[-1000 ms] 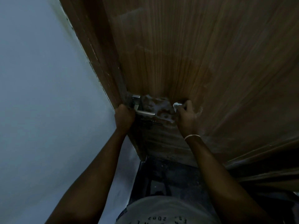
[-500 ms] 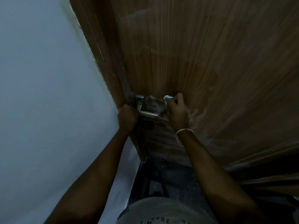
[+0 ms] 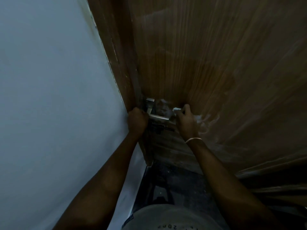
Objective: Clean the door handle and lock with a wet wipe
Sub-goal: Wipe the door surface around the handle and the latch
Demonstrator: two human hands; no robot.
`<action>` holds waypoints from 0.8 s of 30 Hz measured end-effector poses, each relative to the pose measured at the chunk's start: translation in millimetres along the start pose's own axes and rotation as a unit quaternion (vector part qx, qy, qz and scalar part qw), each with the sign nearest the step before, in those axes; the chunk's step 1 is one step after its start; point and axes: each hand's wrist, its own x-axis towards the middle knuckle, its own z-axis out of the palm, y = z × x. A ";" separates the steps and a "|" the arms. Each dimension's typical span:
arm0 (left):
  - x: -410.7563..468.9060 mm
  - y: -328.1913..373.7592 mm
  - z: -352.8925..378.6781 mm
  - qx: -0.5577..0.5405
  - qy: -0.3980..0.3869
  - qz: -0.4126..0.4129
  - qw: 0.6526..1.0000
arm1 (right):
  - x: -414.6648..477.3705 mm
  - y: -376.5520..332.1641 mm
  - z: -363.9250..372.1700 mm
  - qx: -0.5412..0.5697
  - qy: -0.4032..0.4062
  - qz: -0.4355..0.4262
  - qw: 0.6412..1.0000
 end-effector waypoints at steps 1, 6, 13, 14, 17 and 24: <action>0.6 0.1 0.0 0.001 0.003 -0.005 1.000 | -1.2 3.2 -1.6 0.008 0.009 0.016 1.000; 2.6 1.1 1.7 -0.005 0.000 -0.022 1.000 | 28.7 -28.8 4.7 0.020 -0.011 0.032 0.999; 3.8 -2.1 3.5 -0.016 0.007 -0.017 1.000 | 14.4 -15.9 9.1 -0.017 -0.004 -0.017 1.000; 4.2 -2.3 3.8 -0.018 0.012 -0.018 1.000 | 22.6 -22.0 10.8 -0.005 -0.008 0.001 1.000; 4.1 -1.9 4.3 -0.017 0.014 -0.020 1.000 | 41.4 -47.1 18.2 0.009 -0.023 0.018 1.000; 4.7 -2.9 5.5 -0.015 0.010 -0.034 0.999 | 14.7 -31.7 21.4 -0.053 -0.038 -0.041 0.997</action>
